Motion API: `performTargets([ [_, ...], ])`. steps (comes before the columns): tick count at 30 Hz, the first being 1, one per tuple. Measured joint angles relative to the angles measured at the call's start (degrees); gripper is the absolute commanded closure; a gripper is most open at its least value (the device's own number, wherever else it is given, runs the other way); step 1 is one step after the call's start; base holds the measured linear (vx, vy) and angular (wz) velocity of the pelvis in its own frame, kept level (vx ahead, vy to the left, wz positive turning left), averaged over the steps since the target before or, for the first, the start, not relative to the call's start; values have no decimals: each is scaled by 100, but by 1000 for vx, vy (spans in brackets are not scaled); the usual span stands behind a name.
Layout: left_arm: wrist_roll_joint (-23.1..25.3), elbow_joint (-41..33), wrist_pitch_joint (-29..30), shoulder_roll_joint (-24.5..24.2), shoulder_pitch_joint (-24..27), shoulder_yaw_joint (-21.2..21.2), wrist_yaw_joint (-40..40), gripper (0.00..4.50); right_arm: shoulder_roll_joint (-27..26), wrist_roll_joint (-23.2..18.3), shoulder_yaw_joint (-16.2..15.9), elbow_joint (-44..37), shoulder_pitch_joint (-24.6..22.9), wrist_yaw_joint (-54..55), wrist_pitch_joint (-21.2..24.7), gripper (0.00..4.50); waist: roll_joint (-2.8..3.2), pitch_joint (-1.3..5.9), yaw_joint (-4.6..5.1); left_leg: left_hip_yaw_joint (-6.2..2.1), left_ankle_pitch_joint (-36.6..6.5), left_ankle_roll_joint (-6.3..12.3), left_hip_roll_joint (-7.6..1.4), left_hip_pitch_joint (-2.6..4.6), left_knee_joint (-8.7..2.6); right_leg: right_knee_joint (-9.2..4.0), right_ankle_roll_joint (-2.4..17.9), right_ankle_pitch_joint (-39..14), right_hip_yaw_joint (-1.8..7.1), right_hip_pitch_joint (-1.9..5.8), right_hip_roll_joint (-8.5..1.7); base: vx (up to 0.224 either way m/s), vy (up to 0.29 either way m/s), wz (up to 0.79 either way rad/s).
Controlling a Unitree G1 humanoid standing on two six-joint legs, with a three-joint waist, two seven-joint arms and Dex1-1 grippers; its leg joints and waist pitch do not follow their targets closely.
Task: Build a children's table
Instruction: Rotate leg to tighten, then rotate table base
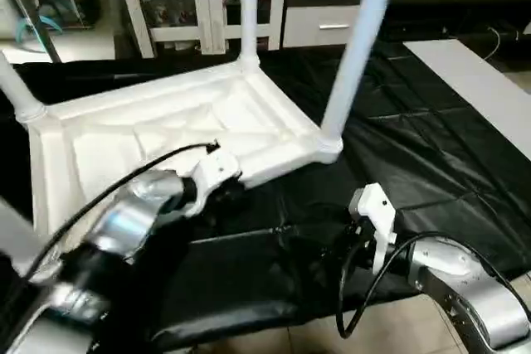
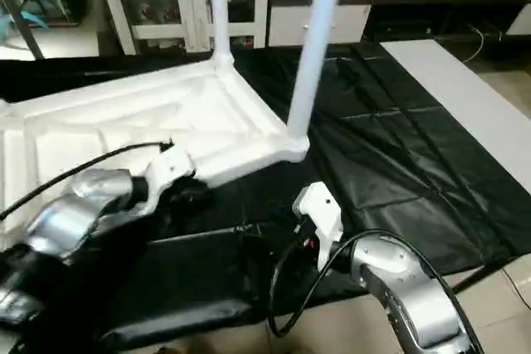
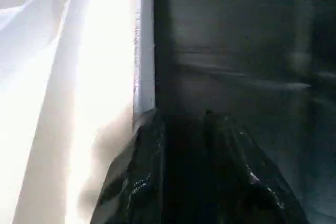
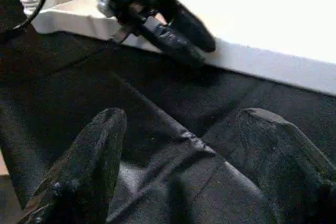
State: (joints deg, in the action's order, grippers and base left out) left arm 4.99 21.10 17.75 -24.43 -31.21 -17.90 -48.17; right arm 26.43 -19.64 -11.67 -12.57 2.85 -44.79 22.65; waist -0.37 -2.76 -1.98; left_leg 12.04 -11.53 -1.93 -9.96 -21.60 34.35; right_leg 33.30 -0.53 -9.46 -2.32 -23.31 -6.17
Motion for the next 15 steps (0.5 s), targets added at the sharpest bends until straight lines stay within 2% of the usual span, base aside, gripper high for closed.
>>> performTargets([
  [6, 495, 1020, -489, 470, -485, -38, 1178, 307, -6, 80, -5, 42, 21, 108, -1, 86, -7, -5, 2, -6, 0, 0, 1, -12, 12, -3, -7, 3, -3, -1, 0, 0, 0, 0],
  [8, 667, 1609, -862, 650, -728, -107, 1862, 307, -9, 172, -3, 59, 25, 191, -6, 86, -7, -5, 0, -11, 2, 3, 1, -23, 23, -6, -29, 25, -3, -2, 0, 0, 0, 0],
  [11, 846, 2009, -1211, 724, -930, -70, 2661, 307, -39, 227, -4, 96, 32, 252, -7, 86, 0, -5, 16, -23, 12, 10, 0, -42, 30, -6, -15, 65, -14, -17, 1, 0, 0, 0],
  [12, 869, 2042, -1310, 720, -963, -5, 2822, 307, -39, 236, -4, 98, 32, 269, -7, 86, 2, -4, 19, -26, 12, 10, 0, -43, 31, -6, -14, 67, -17, -17, 1, 0, 0, 0],
  [15, 494, 1834, -1649, 939, -838, 623, 2989, 307, -58, 234, 8, 90, -17, 344, -22, 86, 47, 0, -9, -29, 4, 19, 3, -50, 23, -19, -13, 64, -23, -16, 0, 0, 0, 0],
])
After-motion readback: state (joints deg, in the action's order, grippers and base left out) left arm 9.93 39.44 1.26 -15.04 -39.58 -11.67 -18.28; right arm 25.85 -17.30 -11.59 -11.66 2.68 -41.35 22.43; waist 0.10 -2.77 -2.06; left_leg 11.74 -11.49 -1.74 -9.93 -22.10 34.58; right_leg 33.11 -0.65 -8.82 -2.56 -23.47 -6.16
